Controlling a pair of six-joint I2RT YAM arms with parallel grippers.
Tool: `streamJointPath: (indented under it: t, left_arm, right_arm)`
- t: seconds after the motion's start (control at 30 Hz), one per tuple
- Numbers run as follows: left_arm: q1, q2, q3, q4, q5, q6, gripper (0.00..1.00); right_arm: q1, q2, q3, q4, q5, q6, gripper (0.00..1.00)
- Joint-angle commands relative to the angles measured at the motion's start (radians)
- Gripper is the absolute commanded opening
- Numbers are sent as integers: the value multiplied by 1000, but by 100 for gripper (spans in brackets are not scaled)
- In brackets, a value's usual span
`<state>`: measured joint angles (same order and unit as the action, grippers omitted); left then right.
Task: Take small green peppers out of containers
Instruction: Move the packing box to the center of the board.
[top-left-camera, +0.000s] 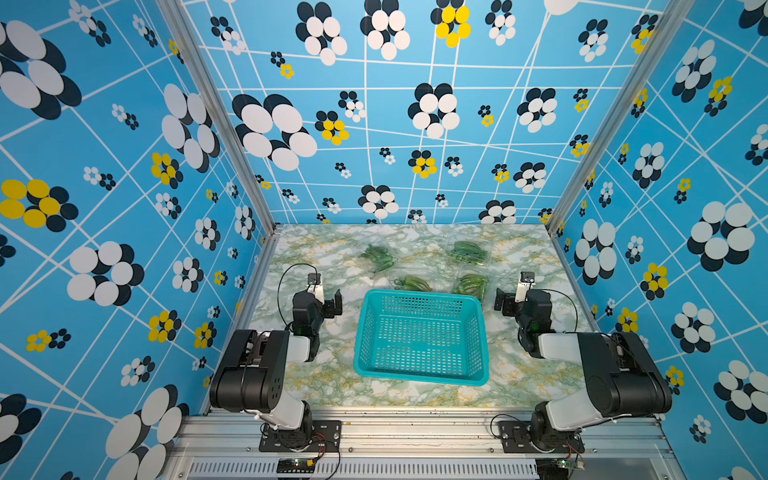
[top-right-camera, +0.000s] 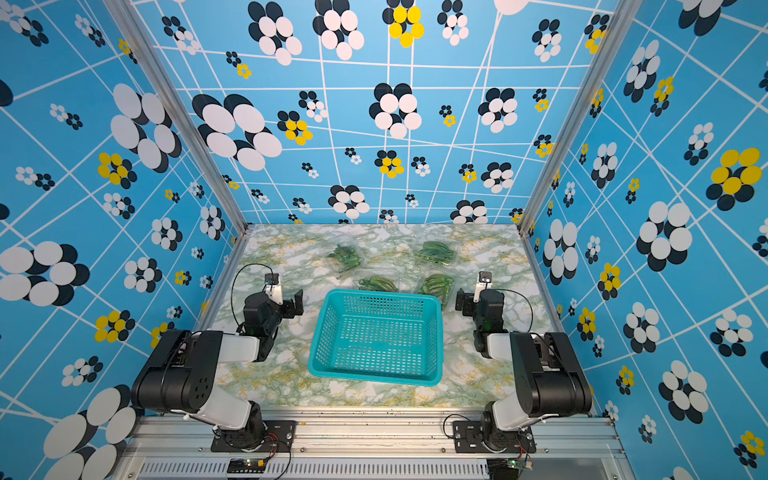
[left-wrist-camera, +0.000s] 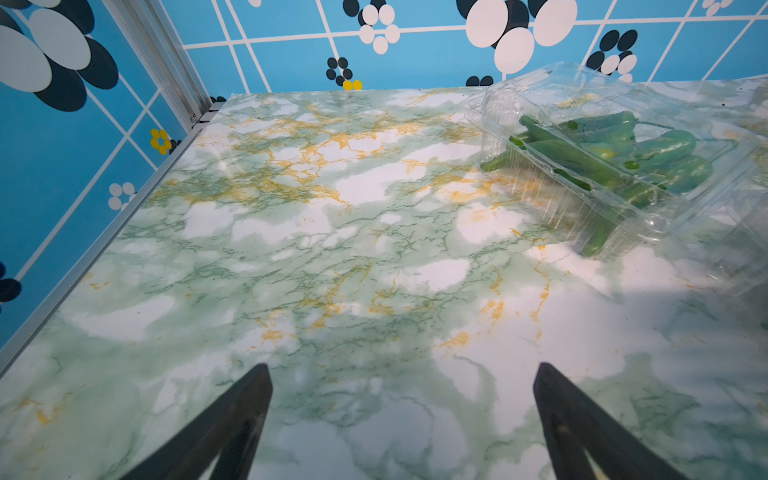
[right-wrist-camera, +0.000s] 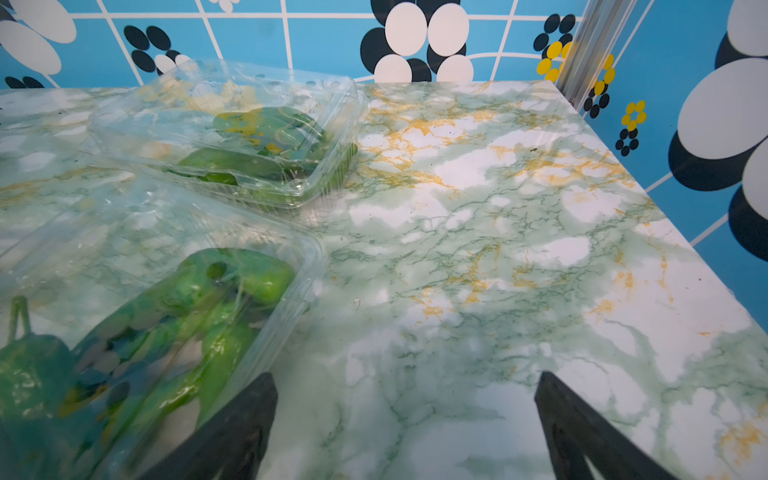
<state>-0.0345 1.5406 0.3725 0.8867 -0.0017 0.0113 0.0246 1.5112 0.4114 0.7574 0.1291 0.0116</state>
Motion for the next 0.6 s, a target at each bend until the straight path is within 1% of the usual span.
streamJointPath:
  t: [0.0, 0.07, 0.17, 0.27, 0.37, 0.43, 0.53, 0.57]
  left_arm:
    - [-22, -54, 33, -54, -55, 21, 100]
    - [-39, -81, 38, -78, -94, 28, 100]
    - [-53, -139, 67, -173, -124, 35, 100]
    - [-64, -197, 113, -286, -149, 39, 100]
    - [-88, -248, 176, -438, -198, 21, 100]
    - [-112, -266, 275, -650, -225, -10, 100]
    - [-152, -232, 434, -970, -203, -71, 99]
    - [-164, -212, 481, -1052, -199, -86, 99]
  right_arm:
    - [-5, -51, 36, -66, 36, 19, 99]
    - [-4, -71, 49, -107, 33, 19, 99]
    - [-3, -110, 137, -309, 22, 37, 99]
    - [-4, -124, 227, -493, -33, 70, 99]
    - [10, -132, 316, -663, -64, 116, 96]
    - [29, -137, 377, -769, -76, 140, 94]
    - [82, -148, 463, -935, -88, 138, 92]
    - [129, -153, 489, -984, -87, 136, 92]
